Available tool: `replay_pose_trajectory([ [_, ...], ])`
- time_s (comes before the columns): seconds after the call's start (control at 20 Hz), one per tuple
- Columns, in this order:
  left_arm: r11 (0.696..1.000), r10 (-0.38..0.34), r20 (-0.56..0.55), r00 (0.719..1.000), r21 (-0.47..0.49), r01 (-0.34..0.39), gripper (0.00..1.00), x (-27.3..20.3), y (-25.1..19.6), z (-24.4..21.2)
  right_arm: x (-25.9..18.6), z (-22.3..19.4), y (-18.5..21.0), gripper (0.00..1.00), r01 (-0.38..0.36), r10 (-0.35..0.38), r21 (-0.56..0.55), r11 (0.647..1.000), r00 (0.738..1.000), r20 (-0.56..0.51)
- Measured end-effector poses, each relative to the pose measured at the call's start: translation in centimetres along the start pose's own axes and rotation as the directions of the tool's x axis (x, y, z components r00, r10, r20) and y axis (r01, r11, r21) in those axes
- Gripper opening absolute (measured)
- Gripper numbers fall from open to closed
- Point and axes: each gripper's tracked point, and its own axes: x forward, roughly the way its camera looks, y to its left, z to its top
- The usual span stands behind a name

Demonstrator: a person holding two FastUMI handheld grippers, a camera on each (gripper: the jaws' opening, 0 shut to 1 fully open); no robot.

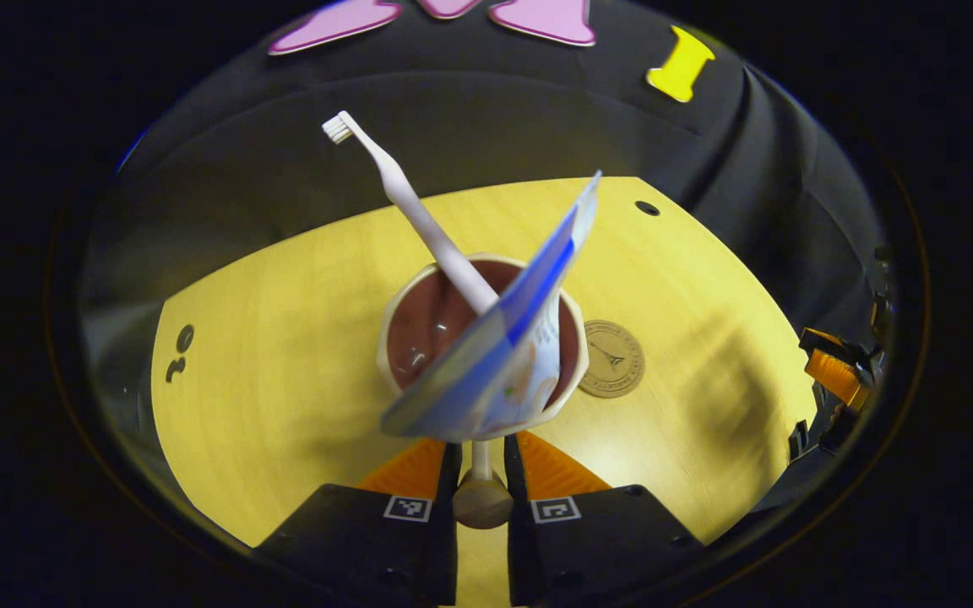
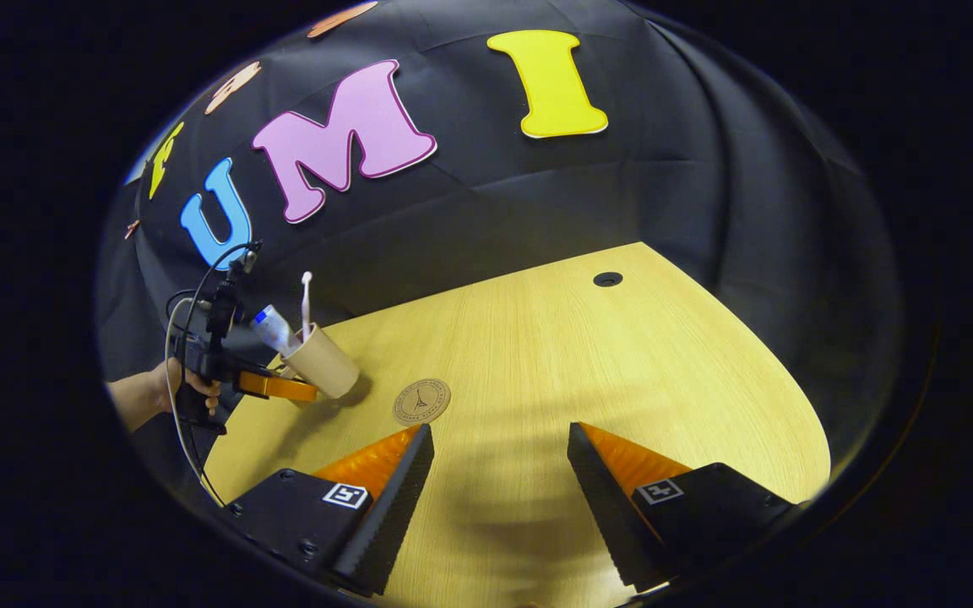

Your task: Put the toothbrush and toothpaste on the desktop into the cup, then pick up the cup and place it on the coaster on the desktop.

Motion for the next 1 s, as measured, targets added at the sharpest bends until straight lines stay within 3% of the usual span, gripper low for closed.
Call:
replay_pose_trajectory([
  [0.1, 0.999, -0.028, -0.008, 1.000, 0.044, 0.028, 0.28, 0.8, -2.0, 0.5, 0.0, -0.1, 0.2, 0.98, -0.005, 0.005, -0.002, 1.000, 1.000, -0.002],
  [0.35, 0.988, -0.092, -0.042, 0.995, 0.117, 0.096, 0.28, 3.2, -6.2, 1.1, -0.2, 0.2, -0.4, 0.98, 0.001, -0.001, 0.006, 1.000, 1.000, 0.012],
  [0.4, 0.985, -0.099, -0.049, 0.994, 0.135, 0.104, 0.33, 3.6, -6.8, 1.1, -0.2, 0.2, -0.5, 0.98, 0.004, -0.005, 0.011, 1.000, 1.000, 0.017],
  [0.55, 0.978, -0.118, -0.074, 0.990, 0.164, 0.128, 0.28, 4.4, -8.1, 1.1, -0.4, 0.0, -1.3, 0.98, 0.017, -0.018, 0.033, 0.999, 1.000, 0.020],
  [0.9, 0.968, -0.104, -0.114, 0.988, 0.216, 0.126, 0.33, 5.6, -9.6, 0.8, -0.6, 0.2, -2.2, 0.98, 0.028, -0.030, 0.055, 0.998, 0.999, 0.023],
  [1.0, 0.970, -0.095, -0.121, 0.988, 0.212, 0.120, 0.28, 5.7, -9.4, 0.7, -0.8, 0.2, -2.2, 0.98, 0.022, -0.024, 0.055, 0.998, 0.999, 0.022],
])
